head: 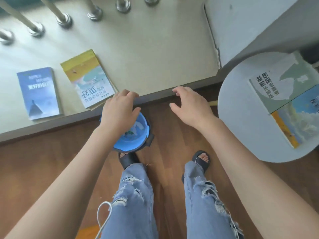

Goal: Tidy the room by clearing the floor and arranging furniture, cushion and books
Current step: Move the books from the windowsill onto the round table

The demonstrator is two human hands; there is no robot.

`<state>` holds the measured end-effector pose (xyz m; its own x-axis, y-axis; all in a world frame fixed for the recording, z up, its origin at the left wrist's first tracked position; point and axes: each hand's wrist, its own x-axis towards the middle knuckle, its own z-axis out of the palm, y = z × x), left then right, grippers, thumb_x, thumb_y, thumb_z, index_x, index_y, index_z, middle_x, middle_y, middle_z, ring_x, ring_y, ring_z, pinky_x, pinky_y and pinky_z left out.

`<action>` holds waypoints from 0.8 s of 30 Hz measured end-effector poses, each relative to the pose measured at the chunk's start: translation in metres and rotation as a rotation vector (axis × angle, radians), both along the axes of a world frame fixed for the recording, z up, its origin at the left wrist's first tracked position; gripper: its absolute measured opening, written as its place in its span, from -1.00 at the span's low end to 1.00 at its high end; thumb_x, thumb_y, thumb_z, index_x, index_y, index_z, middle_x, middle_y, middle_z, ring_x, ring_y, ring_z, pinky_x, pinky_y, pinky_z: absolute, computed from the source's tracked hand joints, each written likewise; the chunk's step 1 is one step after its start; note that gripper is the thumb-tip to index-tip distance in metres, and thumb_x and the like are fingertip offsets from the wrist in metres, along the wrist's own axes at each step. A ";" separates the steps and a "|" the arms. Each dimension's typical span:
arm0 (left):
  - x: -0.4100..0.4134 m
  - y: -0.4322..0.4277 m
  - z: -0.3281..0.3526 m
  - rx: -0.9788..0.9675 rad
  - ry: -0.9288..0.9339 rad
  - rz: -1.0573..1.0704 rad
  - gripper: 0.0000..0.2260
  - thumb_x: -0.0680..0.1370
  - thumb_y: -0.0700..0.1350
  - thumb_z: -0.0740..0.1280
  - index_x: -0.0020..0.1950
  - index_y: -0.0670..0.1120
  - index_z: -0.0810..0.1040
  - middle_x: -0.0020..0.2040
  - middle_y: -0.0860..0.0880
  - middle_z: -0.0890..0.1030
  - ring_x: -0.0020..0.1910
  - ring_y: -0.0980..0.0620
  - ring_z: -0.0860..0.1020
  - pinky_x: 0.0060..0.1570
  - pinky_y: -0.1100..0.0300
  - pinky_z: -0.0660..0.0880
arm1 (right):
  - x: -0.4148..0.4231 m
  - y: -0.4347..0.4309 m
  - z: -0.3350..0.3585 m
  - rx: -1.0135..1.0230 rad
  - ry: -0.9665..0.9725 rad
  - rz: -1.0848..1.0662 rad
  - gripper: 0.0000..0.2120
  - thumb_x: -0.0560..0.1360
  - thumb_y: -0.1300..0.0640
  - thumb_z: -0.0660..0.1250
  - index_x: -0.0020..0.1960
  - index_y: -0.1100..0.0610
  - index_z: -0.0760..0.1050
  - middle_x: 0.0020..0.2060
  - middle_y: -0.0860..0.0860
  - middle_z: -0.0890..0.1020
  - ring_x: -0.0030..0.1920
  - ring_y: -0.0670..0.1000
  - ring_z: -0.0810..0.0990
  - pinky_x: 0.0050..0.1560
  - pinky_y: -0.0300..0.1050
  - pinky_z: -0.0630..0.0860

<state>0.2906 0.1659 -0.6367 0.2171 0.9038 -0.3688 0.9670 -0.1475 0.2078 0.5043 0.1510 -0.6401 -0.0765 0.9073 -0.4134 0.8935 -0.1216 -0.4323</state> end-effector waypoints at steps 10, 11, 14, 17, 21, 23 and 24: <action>-0.167 0.005 -0.015 0.023 0.000 0.243 -0.65 0.54 -0.05 0.30 0.32 -0.06 0.46 0.26 -0.08 0.50 0.19 -0.15 0.47 0.04 0.00 0.40 | -0.154 0.048 -0.024 -0.045 0.091 0.000 -0.58 0.56 -0.02 0.29 0.38 0.09 0.39 0.25 0.01 0.52 0.18 0.03 0.54 0.06 -0.10 0.43; -0.182 0.004 -0.018 0.031 0.001 0.269 -0.66 0.54 -0.05 0.30 0.31 -0.07 0.46 0.25 -0.09 0.51 0.19 -0.16 0.47 0.04 -0.01 0.41 | -0.167 0.053 -0.030 -0.054 0.093 -0.011 -0.57 0.56 -0.03 0.30 0.37 0.09 0.39 0.25 0.01 0.52 0.17 0.03 0.54 0.07 -0.10 0.43; -0.221 0.003 -0.029 0.022 -0.001 0.357 -0.65 0.54 -0.06 0.29 0.32 -0.09 0.46 0.24 -0.11 0.50 0.21 -0.15 0.46 0.06 -0.03 0.42 | -0.197 0.064 -0.045 -0.055 0.101 -0.062 -0.55 0.55 -0.04 0.31 0.37 0.10 0.39 0.24 0.01 0.52 0.16 0.04 0.54 0.08 -0.10 0.43; -0.256 0.002 -0.040 -0.006 -0.010 0.420 -0.65 0.55 -0.05 0.28 0.33 -0.08 0.45 0.24 -0.08 0.50 0.22 -0.11 0.46 0.03 -0.01 0.43 | -0.222 0.075 -0.059 -0.052 0.100 -0.116 -0.50 0.53 -0.07 0.33 0.39 0.10 0.37 0.28 0.01 0.51 0.22 0.03 0.53 0.17 -0.05 0.45; -0.295 0.006 -0.056 -0.028 -0.016 0.486 -0.65 0.56 -0.05 0.27 0.34 -0.07 0.44 0.27 -0.05 0.48 0.23 -0.09 0.45 -0.01 0.02 0.42 | -0.250 0.089 -0.077 -0.071 0.064 -0.132 -0.40 0.51 -0.10 0.35 0.45 0.14 0.30 0.34 0.05 0.46 0.28 0.07 0.48 0.21 -0.02 0.42; -0.311 0.011 -0.065 -0.054 -0.008 0.519 -0.64 0.56 -0.04 0.27 0.35 -0.07 0.43 0.28 -0.05 0.47 0.24 -0.08 0.44 0.02 0.00 0.43 | -0.260 0.095 -0.084 -0.081 0.042 -0.144 -0.35 0.50 -0.12 0.37 0.46 0.15 0.27 0.37 0.07 0.42 0.32 0.10 0.45 0.25 -0.01 0.39; -0.321 0.015 -0.071 -0.072 -0.003 0.540 -0.63 0.55 -0.03 0.27 0.35 -0.07 0.42 0.29 -0.06 0.47 0.25 -0.08 0.44 0.04 -0.01 0.43 | -0.266 0.099 -0.088 -0.088 0.030 -0.148 -0.32 0.49 -0.12 0.38 0.47 0.16 0.25 0.38 0.08 0.41 0.34 0.11 0.43 0.27 -0.01 0.38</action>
<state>-0.0306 0.1805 -0.7073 -0.2698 0.8598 -0.4336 0.9009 0.3843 0.2015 0.2384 0.2498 -0.7284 0.0421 0.8701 -0.4910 0.8498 -0.2896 -0.4404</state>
